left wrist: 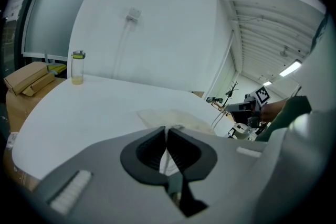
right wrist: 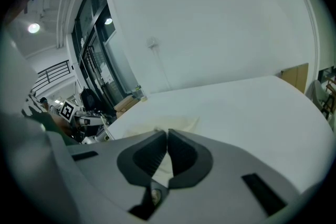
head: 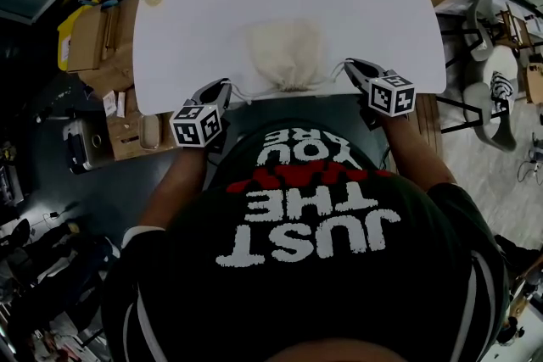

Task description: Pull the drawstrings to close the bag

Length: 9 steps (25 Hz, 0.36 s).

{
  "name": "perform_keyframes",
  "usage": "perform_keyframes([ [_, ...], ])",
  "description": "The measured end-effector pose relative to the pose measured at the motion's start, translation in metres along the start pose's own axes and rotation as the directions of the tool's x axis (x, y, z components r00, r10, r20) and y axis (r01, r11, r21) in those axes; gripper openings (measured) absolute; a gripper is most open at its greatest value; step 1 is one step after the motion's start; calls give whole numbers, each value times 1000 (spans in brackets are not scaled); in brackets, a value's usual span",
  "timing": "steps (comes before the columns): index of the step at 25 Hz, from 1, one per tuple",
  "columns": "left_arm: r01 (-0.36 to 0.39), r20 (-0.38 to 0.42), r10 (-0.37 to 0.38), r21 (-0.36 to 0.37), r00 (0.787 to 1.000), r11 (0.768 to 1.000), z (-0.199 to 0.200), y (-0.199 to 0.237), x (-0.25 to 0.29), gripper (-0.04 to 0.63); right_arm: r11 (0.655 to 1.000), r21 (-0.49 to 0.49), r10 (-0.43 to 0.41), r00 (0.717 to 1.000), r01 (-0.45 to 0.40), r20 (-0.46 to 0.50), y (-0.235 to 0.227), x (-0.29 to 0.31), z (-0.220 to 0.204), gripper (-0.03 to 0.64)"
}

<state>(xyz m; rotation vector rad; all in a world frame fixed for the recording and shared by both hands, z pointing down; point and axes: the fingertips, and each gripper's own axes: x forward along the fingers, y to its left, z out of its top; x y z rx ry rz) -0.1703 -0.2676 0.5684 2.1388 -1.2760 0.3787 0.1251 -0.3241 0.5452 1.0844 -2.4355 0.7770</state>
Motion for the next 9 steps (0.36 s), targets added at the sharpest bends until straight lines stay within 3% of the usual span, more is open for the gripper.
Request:
perform_keyframes([
  [9, 1, 5, -1, -2, 1000, 1000, 0, 7, 0, 12, 1000, -10, -4, 1000, 4, -8, 2, 5, -4, 11],
])
